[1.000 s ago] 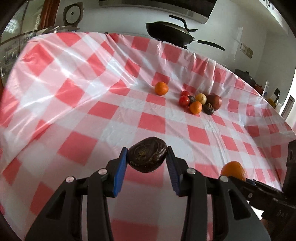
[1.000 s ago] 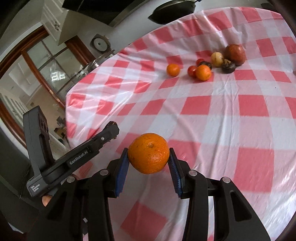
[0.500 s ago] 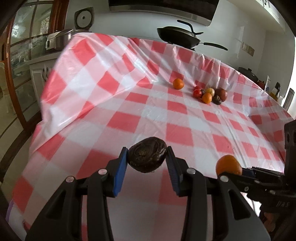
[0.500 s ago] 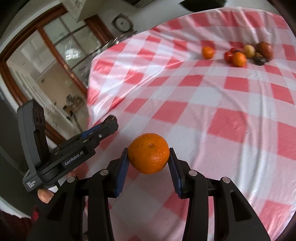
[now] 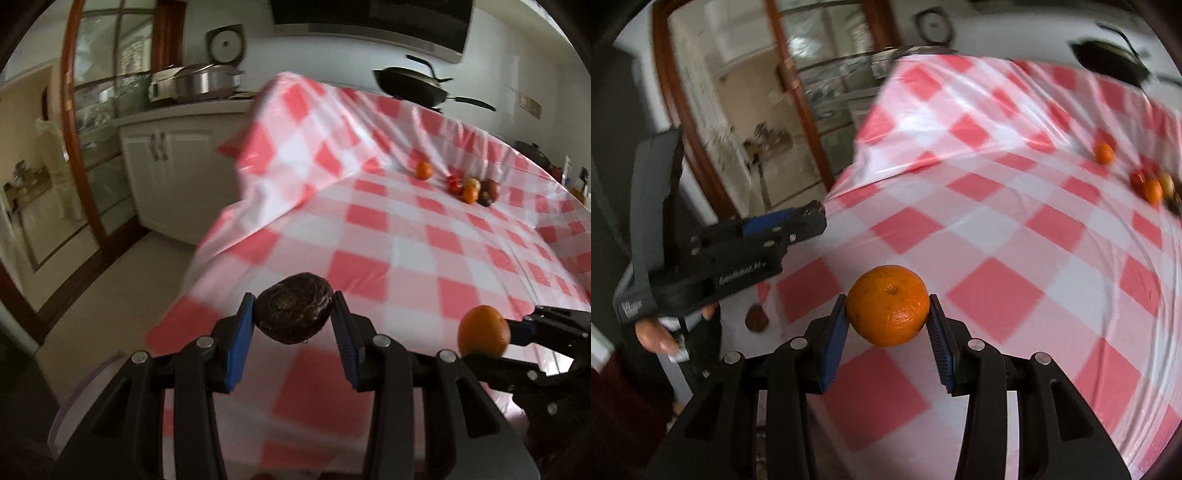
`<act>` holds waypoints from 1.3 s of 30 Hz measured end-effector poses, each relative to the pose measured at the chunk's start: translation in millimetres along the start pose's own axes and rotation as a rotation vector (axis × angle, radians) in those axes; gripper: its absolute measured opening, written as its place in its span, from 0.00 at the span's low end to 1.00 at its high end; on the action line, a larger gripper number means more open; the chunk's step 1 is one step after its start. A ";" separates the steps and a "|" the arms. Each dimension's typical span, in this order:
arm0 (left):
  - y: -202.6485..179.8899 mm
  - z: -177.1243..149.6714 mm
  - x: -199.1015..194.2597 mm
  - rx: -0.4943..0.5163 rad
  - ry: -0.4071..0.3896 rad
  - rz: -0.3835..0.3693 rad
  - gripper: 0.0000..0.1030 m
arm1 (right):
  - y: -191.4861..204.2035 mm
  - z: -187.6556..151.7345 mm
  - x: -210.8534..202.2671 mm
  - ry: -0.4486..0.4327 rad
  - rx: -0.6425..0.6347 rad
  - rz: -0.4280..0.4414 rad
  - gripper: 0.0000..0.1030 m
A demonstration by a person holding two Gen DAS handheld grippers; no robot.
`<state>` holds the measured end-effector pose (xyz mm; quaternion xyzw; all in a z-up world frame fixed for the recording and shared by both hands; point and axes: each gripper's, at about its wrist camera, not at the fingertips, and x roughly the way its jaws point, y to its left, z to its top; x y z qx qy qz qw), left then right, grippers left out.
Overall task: Organize fruits
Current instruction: 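Carry the orange and mangosteen in both tools over to the sink, then open both tools to drop the orange and mangosteen into the sink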
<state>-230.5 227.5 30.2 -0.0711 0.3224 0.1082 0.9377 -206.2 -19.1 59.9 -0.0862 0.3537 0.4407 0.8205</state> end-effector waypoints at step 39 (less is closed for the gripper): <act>197.9 -172.7 65.2 -0.373 0.460 0.360 0.42 | 208.5 -103.8 212.2 0.569 -0.667 0.070 0.41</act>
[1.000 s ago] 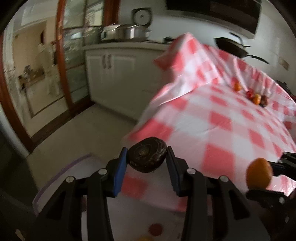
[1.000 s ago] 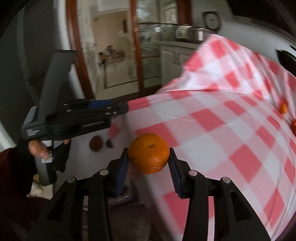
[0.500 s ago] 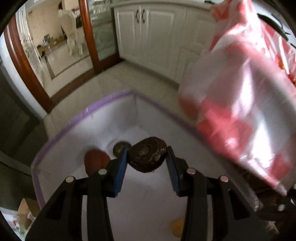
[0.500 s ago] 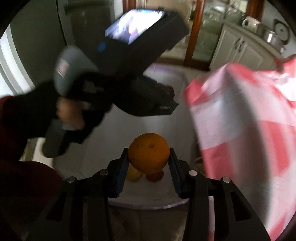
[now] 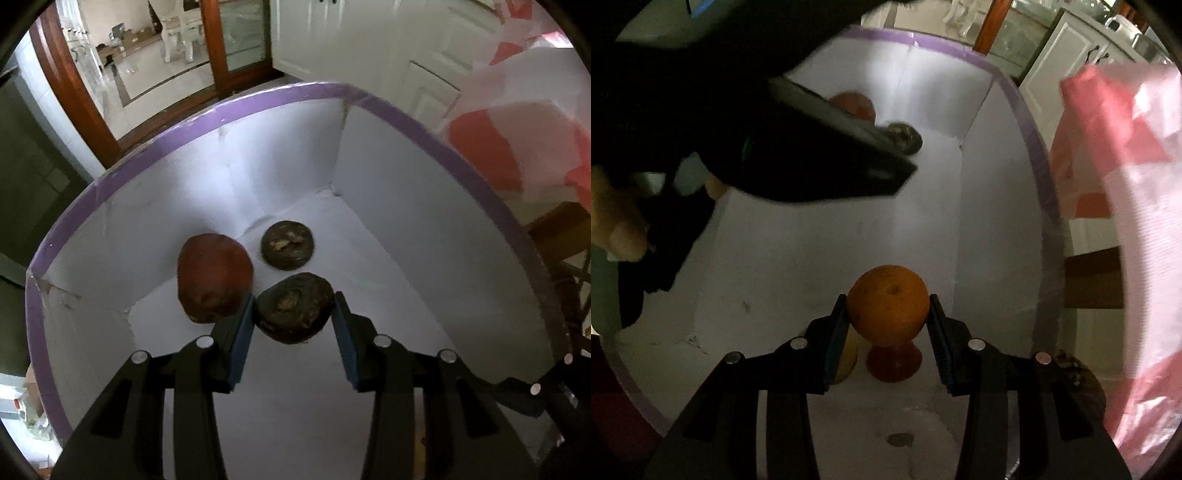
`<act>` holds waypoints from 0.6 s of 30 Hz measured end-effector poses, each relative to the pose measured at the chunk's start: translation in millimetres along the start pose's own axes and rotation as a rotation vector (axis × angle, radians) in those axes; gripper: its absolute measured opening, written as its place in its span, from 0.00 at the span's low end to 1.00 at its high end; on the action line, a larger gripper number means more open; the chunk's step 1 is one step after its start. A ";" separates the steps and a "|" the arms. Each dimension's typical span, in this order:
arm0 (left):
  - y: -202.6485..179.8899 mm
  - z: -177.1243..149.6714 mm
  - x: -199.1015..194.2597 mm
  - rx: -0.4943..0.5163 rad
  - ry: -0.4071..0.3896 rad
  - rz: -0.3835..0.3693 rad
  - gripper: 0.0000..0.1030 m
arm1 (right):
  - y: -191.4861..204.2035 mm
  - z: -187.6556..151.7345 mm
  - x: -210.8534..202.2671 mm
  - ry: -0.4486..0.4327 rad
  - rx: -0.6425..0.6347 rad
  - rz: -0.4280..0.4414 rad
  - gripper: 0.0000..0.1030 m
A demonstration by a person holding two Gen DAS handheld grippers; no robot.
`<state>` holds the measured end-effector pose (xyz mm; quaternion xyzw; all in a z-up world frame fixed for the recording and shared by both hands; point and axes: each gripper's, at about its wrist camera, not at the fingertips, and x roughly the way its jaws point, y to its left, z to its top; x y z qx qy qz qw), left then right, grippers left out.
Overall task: Organize fruits
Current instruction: 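Open both tools to drop the orange and mangosteen into the sink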
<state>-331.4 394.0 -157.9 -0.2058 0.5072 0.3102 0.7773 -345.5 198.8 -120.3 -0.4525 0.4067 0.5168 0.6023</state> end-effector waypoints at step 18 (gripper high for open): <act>10.6 23.6 -35.6 -0.098 -0.142 0.127 0.79 | -34.7 0.5 -92.5 -0.284 0.088 0.061 0.63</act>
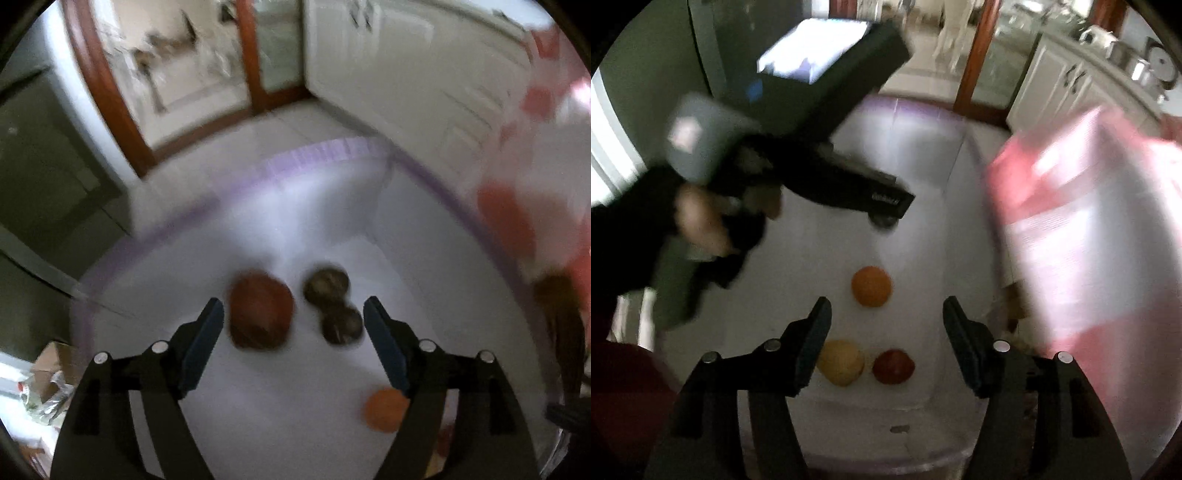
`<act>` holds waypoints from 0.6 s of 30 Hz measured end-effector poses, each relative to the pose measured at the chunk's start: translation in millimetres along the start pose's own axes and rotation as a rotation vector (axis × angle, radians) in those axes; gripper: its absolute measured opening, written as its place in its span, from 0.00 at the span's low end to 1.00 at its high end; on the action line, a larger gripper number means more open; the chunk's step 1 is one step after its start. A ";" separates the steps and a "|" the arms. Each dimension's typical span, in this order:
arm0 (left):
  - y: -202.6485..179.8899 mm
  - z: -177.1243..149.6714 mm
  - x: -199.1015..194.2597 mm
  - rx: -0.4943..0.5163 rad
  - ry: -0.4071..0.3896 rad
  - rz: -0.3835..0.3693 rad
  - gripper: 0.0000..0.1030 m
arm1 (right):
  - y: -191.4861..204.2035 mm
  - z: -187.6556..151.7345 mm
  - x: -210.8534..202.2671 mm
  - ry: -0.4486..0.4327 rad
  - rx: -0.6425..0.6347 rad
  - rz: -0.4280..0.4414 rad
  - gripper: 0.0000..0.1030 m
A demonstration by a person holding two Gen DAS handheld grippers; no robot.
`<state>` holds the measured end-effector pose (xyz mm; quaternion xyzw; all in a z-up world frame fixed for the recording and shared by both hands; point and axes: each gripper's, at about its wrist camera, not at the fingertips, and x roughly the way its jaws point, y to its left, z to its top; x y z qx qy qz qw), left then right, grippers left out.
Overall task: Organize fruits
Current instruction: 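Open both tools to drop the orange and mangosteen into the sink, then move both open tools back to the fruit cluster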
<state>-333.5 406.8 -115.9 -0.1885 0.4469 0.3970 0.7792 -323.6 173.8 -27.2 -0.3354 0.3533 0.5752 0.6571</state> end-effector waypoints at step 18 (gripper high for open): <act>-270.8 53.7 -258.7 0.306 -0.592 -0.593 0.98 | -235.4 -169.8 -307.5 -0.594 0.710 -0.681 0.84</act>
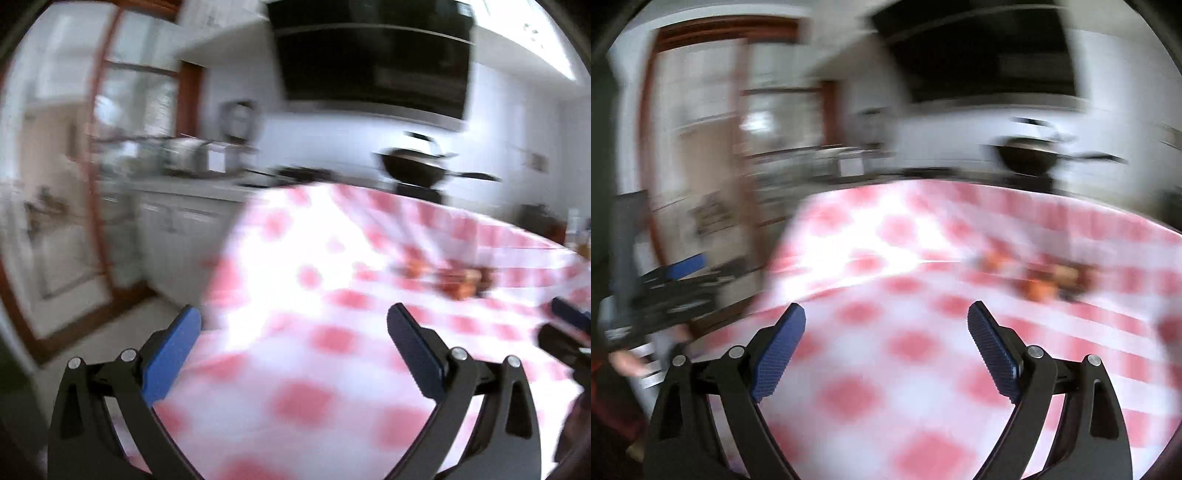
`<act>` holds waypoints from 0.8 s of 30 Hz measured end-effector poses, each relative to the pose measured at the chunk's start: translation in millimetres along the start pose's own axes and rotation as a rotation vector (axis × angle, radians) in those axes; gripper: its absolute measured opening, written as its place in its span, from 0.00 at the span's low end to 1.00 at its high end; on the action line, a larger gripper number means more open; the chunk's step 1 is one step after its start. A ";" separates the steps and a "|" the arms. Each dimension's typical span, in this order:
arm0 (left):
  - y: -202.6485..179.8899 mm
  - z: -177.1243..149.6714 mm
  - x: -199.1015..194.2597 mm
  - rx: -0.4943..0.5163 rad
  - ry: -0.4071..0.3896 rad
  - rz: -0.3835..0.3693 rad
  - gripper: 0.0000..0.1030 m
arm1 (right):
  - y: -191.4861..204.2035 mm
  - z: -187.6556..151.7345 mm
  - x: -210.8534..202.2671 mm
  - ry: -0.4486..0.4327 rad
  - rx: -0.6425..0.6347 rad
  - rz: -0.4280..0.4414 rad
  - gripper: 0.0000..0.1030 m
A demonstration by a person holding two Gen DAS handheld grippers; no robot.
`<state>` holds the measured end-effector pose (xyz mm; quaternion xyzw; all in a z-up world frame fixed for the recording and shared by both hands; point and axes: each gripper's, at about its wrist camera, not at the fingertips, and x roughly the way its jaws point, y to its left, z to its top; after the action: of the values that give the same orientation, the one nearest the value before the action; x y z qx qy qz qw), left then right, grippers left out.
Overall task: Organize fruits
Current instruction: 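Move both open tools back to the fruit cluster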
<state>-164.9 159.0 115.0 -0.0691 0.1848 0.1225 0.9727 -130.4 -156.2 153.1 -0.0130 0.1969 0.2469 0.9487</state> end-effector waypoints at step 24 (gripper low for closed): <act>-252.8 -8.5 285.0 -0.127 0.350 -0.158 0.98 | -268.1 -32.9 76.1 0.132 0.471 -0.303 0.84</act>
<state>155.9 -24.7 22.4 -0.1647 0.3372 0.0434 0.9259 45.4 -360.2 74.4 0.1625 0.3062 0.0486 0.9367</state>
